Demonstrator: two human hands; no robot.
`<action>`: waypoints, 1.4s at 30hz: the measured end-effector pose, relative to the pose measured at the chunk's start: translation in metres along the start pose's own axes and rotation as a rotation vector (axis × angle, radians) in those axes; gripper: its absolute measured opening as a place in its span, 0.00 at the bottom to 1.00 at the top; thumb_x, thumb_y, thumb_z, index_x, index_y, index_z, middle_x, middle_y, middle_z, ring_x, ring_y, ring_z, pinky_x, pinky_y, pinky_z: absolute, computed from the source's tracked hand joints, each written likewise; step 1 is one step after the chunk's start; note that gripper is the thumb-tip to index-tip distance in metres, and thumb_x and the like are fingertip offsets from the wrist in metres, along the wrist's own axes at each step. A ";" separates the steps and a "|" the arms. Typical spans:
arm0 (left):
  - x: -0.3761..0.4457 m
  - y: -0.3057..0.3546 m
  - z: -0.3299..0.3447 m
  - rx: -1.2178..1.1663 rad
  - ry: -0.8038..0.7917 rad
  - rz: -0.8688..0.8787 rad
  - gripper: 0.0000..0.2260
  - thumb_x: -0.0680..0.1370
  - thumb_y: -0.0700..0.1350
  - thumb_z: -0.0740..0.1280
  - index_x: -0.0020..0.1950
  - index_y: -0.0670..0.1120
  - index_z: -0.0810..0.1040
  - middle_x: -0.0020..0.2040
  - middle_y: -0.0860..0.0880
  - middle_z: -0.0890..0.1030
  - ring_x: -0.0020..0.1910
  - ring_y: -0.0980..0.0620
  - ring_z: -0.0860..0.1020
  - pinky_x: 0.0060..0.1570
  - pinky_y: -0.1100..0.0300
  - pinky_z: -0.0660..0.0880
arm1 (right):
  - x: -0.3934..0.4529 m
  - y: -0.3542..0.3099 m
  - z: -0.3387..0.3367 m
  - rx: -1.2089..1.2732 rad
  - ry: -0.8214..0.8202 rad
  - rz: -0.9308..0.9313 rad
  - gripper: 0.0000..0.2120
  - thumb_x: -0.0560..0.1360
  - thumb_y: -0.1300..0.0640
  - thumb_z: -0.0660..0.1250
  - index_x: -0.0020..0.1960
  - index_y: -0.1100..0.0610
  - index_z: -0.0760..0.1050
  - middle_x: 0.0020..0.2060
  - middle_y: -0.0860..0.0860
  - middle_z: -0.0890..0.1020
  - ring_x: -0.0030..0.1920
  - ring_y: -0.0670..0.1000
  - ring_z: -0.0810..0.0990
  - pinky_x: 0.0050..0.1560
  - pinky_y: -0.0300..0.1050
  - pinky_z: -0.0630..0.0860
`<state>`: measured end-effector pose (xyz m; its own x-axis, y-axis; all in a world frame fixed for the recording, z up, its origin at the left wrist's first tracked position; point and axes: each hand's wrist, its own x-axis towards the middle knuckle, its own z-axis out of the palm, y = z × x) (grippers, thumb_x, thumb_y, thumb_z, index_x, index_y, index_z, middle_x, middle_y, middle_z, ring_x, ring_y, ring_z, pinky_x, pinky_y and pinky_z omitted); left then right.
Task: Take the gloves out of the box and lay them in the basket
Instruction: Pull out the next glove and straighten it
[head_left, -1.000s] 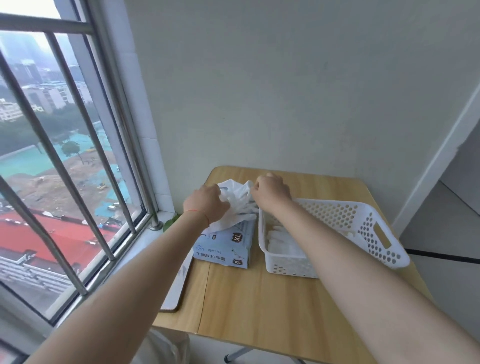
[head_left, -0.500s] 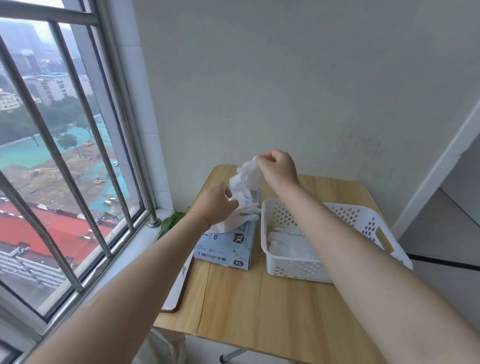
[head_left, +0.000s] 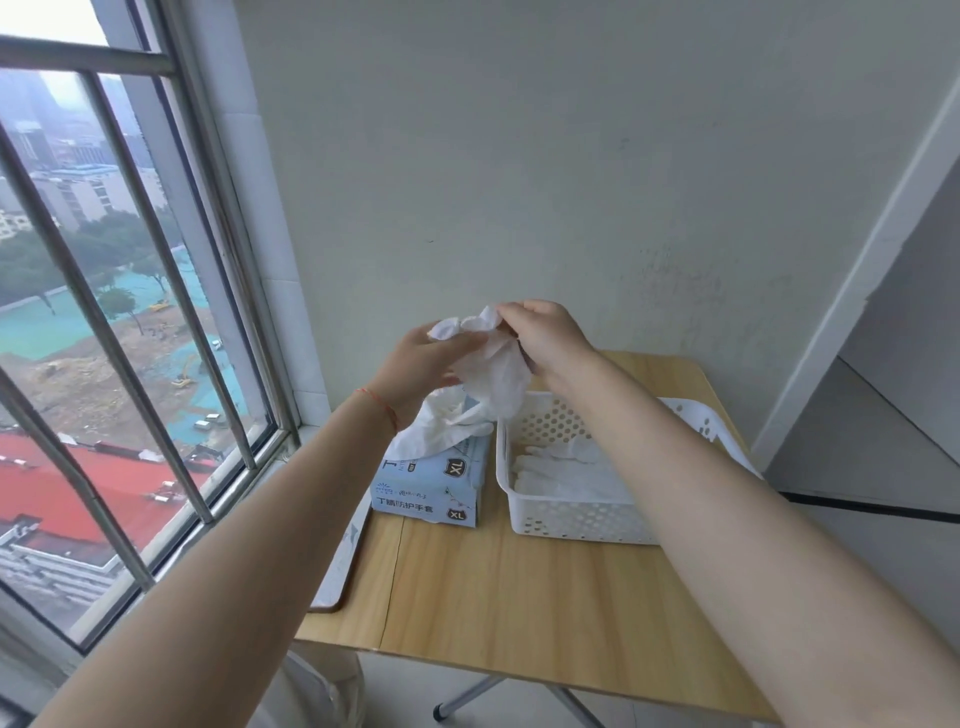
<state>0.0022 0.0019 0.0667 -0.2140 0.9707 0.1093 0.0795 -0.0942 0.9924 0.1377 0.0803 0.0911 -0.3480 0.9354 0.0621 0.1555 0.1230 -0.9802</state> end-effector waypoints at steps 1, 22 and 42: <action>-0.002 0.002 0.002 -0.055 0.020 -0.025 0.15 0.69 0.50 0.73 0.51 0.43 0.82 0.44 0.46 0.82 0.44 0.47 0.81 0.47 0.53 0.79 | -0.002 0.000 -0.002 -0.002 -0.043 0.023 0.12 0.72 0.46 0.66 0.40 0.55 0.77 0.36 0.54 0.76 0.37 0.54 0.74 0.38 0.47 0.68; -0.019 -0.002 0.000 0.318 0.176 -0.223 0.20 0.68 0.37 0.70 0.60 0.42 0.76 0.52 0.46 0.78 0.43 0.52 0.76 0.41 0.61 0.74 | -0.029 -0.003 -0.026 -0.018 -0.339 0.150 0.08 0.72 0.67 0.69 0.48 0.56 0.76 0.41 0.55 0.81 0.41 0.52 0.80 0.43 0.46 0.78; -0.025 -0.001 -0.014 0.240 -0.038 -0.157 0.06 0.75 0.36 0.65 0.46 0.43 0.81 0.40 0.47 0.80 0.41 0.51 0.80 0.42 0.58 0.81 | -0.032 -0.023 -0.040 -0.233 -0.242 0.224 0.16 0.70 0.66 0.73 0.57 0.70 0.77 0.53 0.63 0.82 0.54 0.60 0.82 0.59 0.55 0.78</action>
<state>-0.0059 -0.0252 0.0633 -0.2053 0.9773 -0.0518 0.2778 0.1089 0.9545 0.1824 0.0611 0.1190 -0.4851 0.8461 -0.2211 0.4481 0.0233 -0.8937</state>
